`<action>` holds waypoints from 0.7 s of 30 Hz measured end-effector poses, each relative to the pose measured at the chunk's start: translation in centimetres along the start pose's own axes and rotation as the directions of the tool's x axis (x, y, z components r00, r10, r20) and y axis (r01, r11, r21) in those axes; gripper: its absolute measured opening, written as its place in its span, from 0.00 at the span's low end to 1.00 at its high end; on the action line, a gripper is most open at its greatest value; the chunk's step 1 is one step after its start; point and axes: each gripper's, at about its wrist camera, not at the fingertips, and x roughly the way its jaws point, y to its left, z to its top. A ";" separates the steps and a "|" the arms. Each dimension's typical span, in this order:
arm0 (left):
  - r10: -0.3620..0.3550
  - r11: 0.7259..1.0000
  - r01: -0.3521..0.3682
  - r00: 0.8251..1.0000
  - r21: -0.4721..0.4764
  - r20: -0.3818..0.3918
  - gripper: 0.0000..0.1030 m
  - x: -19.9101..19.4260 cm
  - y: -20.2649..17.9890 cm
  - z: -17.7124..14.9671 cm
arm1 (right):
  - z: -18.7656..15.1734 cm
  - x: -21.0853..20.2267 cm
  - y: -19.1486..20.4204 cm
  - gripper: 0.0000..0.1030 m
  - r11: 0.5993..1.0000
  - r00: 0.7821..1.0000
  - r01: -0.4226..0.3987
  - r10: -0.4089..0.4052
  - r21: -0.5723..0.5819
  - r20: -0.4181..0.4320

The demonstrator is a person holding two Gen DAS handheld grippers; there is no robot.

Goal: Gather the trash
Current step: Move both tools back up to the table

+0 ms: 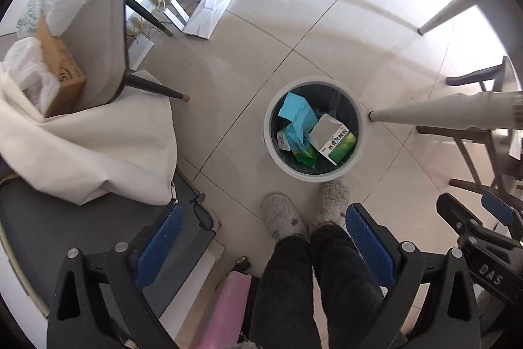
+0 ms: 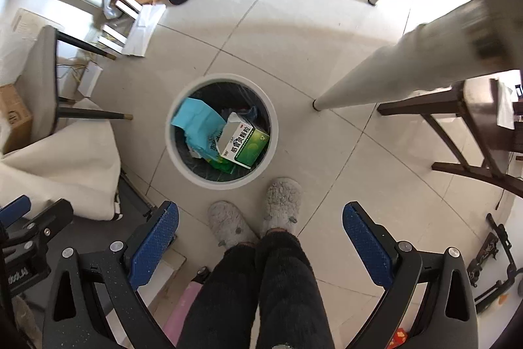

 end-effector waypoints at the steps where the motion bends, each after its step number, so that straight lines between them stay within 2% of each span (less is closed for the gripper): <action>1: -0.005 1.000 0.005 1.000 -0.002 0.007 0.99 -0.9 0.1 -0.2 | -0.3 -1.3 0.0 0.99 1.000 1.000 -0.002 0.002 -0.002 0.009; 13: -0.068 0.997 0.065 0.995 0.032 0.078 0.99 -12.0 0.8 -3.1 | -3.9 -15.4 0.9 0.99 1.000 0.996 -0.031 0.031 0.000 0.087; 21: -0.098 0.994 0.088 0.975 0.058 0.200 0.99 -19.9 1.2 -3.3 | -5.3 -24.3 1.0 0.99 0.997 0.985 -0.075 0.073 0.003 0.154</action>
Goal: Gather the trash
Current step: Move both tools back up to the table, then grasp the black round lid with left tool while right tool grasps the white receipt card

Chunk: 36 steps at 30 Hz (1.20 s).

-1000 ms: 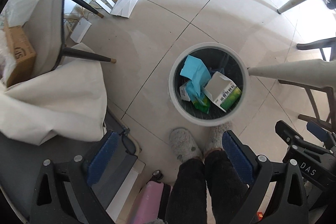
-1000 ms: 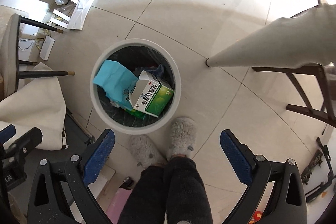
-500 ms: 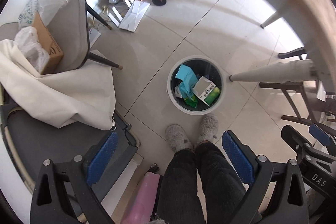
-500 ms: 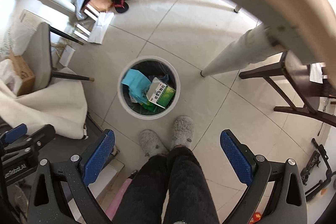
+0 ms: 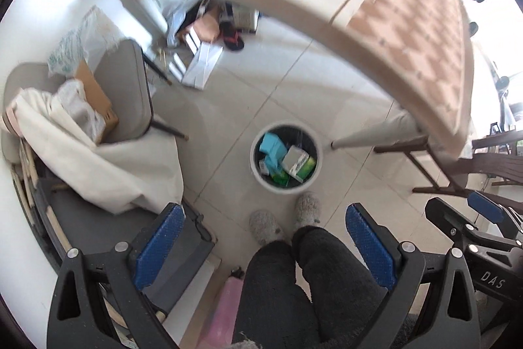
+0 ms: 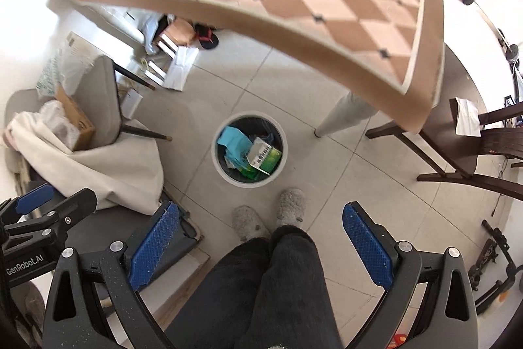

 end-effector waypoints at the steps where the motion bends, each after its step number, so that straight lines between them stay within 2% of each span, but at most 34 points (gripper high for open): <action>1: 0.000 1.000 0.000 1.000 0.006 0.022 0.99 -0.8 0.0 0.6 | 0.3 -1.0 0.0 0.99 1.000 1.000 -0.012 0.012 0.008 0.010; 5: 0.007 1.000 -0.010 0.994 0.025 0.112 1.00 -3.8 -0.2 4.2 | 3.0 -4.5 -0.2 0.99 0.996 0.996 -0.068 0.065 0.051 0.053; 9: 0.046 0.997 -0.058 0.977 0.051 0.207 1.00 -6.0 0.0 9.3 | 7.3 -6.8 -0.7 0.99 0.992 0.992 -0.102 0.096 0.079 0.080; 14: 0.108 0.992 -0.120 0.970 0.042 0.217 1.00 -5.6 0.4 17.1 | 14.4 -7.0 -1.6 0.99 0.989 0.992 -0.103 0.095 0.104 0.080; 20: 0.103 0.993 -0.094 0.987 -0.075 0.123 1.00 -2.1 0.5 26.8 | 26.4 -3.2 -5.0 0.99 0.984 0.996 -0.084 0.078 0.155 0.048; 23: 0.042 0.984 -0.035 0.998 -0.174 0.036 1.00 1.1 0.5 31.4 | 32.9 -0.7 -6.9 0.99 0.983 0.998 -0.049 0.044 0.178 0.036; 27: -0.061 0.945 0.040 0.997 -0.324 -0.057 1.00 6.2 0.5 36.6 | 41.8 3.4 -9.6 0.99 0.976 1.000 -0.012 0.012 0.218 0.002; 32: -0.164 0.878 0.087 0.978 -0.471 -0.125 0.99 11.8 1.0 41.3 | 50.2 8.2 -11.5 0.99 0.968 0.999 0.015 -0.005 0.249 -0.040; 34: -0.177 0.863 0.082 0.973 -0.499 -0.145 0.99 13.5 1.1 42.5 | 52.7 9.8 -11.8 0.99 0.966 0.999 0.021 -0.008 0.258 -0.053; 36: -0.176 0.860 0.073 0.971 -0.506 -0.159 0.99 14.6 1.0 43.2 | 54.9 11.1 -11.8 0.99 0.965 0.998 0.030 -0.015 0.261 -0.061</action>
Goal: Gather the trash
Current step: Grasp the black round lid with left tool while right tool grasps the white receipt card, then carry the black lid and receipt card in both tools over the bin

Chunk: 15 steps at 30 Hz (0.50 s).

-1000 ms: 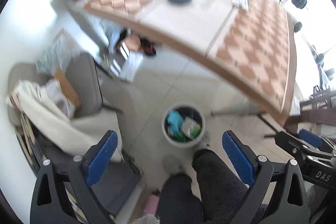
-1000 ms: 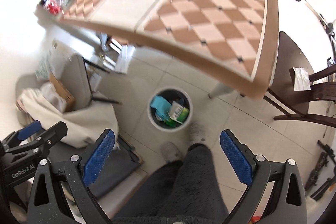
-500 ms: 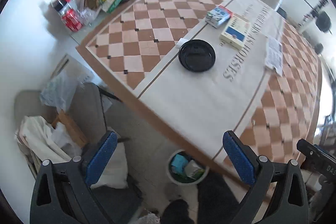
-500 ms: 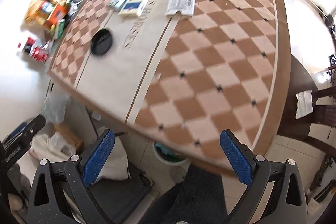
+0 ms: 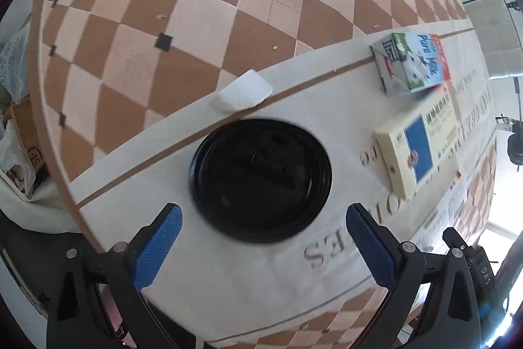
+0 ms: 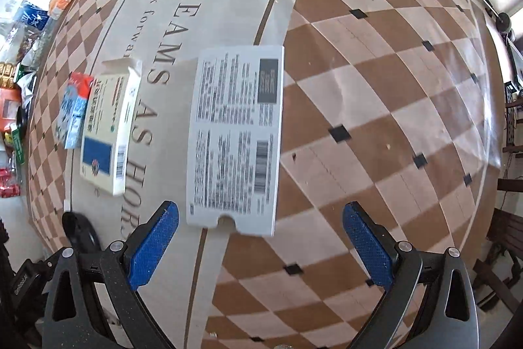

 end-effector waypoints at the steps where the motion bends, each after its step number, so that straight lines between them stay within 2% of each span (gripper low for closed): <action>1: 0.011 1.000 -0.011 1.000 -0.002 -0.007 0.99 0.4 -0.1 0.2 | 0.7 0.5 0.3 0.99 1.000 1.000 0.001 -0.001 -0.004 -0.002; 6: 0.058 0.998 -0.058 0.998 0.004 -0.011 0.98 1.2 -0.4 0.3 | 3.3 3.2 1.8 0.99 0.999 0.999 0.018 -0.019 -0.031 -0.035; 8: 0.084 0.996 -0.084 0.996 0.012 -0.003 0.88 1.3 -0.4 0.2 | 3.7 3.6 2.2 0.98 0.998 0.999 0.044 -0.045 -0.041 -0.016; 9: 0.086 0.996 -0.086 0.996 0.015 -0.002 0.77 1.3 -0.3 0.1 | 3.9 3.6 2.5 0.98 0.997 0.999 0.052 -0.052 -0.049 -0.007; 10: 0.091 0.996 -0.092 0.996 0.017 0.003 0.75 1.2 -0.2 -0.1 | 4.1 3.7 2.7 0.97 0.996 0.998 0.063 -0.063 -0.056 -0.003; 12: 0.100 0.995 -0.101 0.995 0.023 0.021 0.68 0.8 0.1 -0.4 | 4.3 3.5 3.0 0.91 0.994 0.996 0.088 -0.088 -0.068 0.014; 14: 0.110 0.993 -0.112 0.993 0.033 0.033 0.56 0.5 0.2 -0.5 | 4.3 3.1 3.4 0.73 0.990 0.993 0.110 -0.107 -0.086 0.045; 15: 0.112 0.993 -0.114 0.993 0.039 0.041 0.46 0.2 0.5 -0.7 | 4.4 3.0 3.2 0.73 0.992 0.995 0.091 -0.088 -0.089 0.041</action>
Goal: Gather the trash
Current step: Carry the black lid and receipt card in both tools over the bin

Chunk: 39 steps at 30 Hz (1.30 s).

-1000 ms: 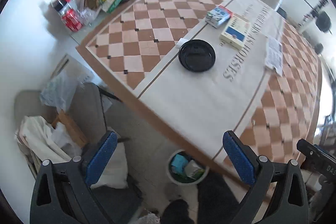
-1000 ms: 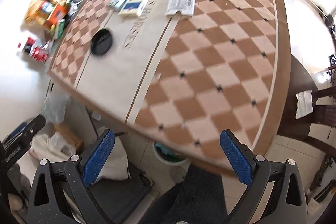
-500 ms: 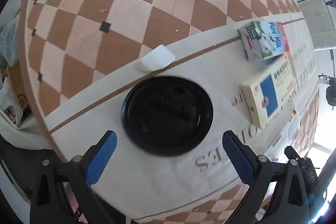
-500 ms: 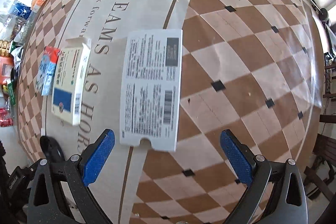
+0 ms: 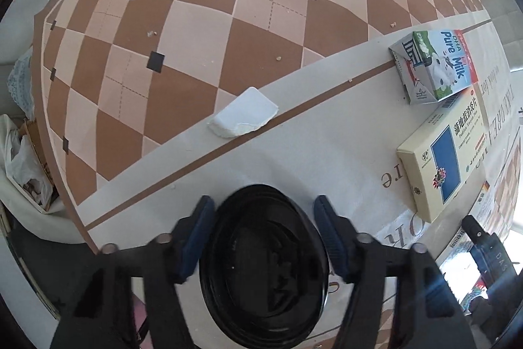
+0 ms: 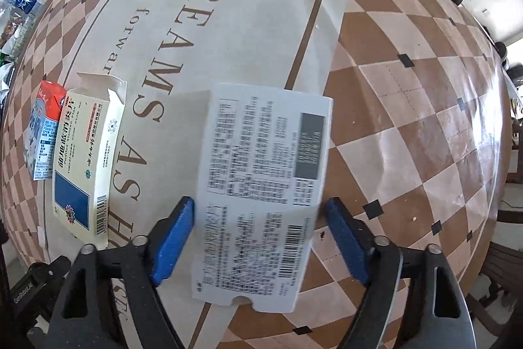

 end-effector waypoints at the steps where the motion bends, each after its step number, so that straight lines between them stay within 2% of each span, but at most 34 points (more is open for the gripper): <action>1: 0.001 1.000 -0.001 1.000 0.006 0.006 0.33 -0.3 0.2 -0.2 | 0.1 0.0 -0.1 0.73 1.000 1.000 -0.008 0.008 -0.003 0.002; 4: -0.002 1.000 0.002 1.000 0.029 0.015 0.18 -1.0 0.6 -1.2 | 0.1 -0.1 -0.3 0.73 1.000 1.000 -0.023 0.023 -0.010 0.009; 7: 0.018 0.998 -0.021 0.999 0.057 0.049 0.12 -2.1 1.1 -2.4 | -1.8 -0.8 -1.5 0.73 0.999 0.999 -0.041 0.041 -0.004 0.008; 13: 0.046 0.990 -0.061 0.992 0.125 0.117 0.11 -4.9 1.4 -4.6 | -3.7 -0.9 -2.7 0.73 0.995 0.996 -0.094 0.094 0.016 0.008; 19: 0.056 0.982 -0.090 0.979 0.168 0.197 0.11 -8.1 2.0 -8.2 | -5.4 -2.6 -3.3 0.73 0.992 0.991 -0.130 0.129 0.005 0.029; 25: -0.005 0.975 -0.051 0.968 0.217 0.252 0.11 -9.8 -1.0 -10.5 | -9.0 -5.2 -4.1 0.73 0.987 0.986 -0.157 0.158 -0.013 0.061; 29: -0.053 0.963 -0.025 0.958 0.267 0.282 0.11 -11.0 0.0 -12.4 | -13.1 -8.0 -3.6 0.73 0.984 0.981 -0.172 0.175 -0.036 0.083; 32: -0.087 0.951 -0.011 0.950 0.307 0.301 0.11 -11.5 1.6 -14.5 | -17.6 -10.4 -3.4 0.73 0.982 0.977 -0.184 0.188 -0.054 0.103; 39: -0.146 0.916 0.007 0.937 0.400 0.318 0.11 -13.1 6.6 -22.2 | -29.3 -15.0 -3.4 0.73 0.977 0.962 -0.208 0.214 -0.050 0.171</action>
